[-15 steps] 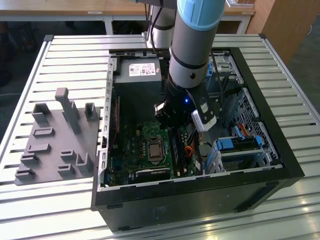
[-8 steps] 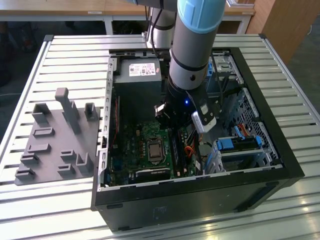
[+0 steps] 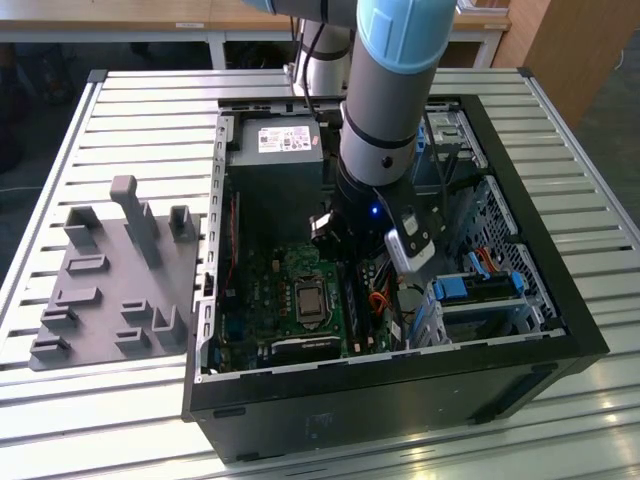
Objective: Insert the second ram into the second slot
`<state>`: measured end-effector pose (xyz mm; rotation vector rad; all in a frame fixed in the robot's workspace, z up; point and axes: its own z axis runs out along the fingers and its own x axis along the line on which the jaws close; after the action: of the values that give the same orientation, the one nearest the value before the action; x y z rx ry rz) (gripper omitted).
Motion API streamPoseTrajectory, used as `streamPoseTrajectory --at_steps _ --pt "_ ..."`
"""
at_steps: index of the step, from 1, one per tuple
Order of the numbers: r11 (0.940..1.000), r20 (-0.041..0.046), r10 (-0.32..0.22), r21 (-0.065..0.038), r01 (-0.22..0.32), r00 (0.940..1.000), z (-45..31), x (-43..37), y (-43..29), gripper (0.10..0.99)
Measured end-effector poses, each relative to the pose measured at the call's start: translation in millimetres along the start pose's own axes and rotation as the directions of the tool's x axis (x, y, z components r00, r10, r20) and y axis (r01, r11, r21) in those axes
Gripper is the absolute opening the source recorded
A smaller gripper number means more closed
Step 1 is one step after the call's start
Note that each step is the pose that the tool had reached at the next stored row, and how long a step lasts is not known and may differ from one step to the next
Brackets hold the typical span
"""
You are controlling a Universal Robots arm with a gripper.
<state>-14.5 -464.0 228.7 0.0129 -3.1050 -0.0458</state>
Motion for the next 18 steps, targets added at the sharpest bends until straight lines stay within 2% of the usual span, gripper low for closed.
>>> streamPoseTrajectory --at_steps 6,18 --pt "1.0000 -0.0010 0.000 0.000 0.000 1.0000 1.0 -3.0 -0.4 0.137" --pt "1.0000 -0.0022 0.000 0.000 0.000 1.0000 9.8 -4.1 -0.4 0.137"
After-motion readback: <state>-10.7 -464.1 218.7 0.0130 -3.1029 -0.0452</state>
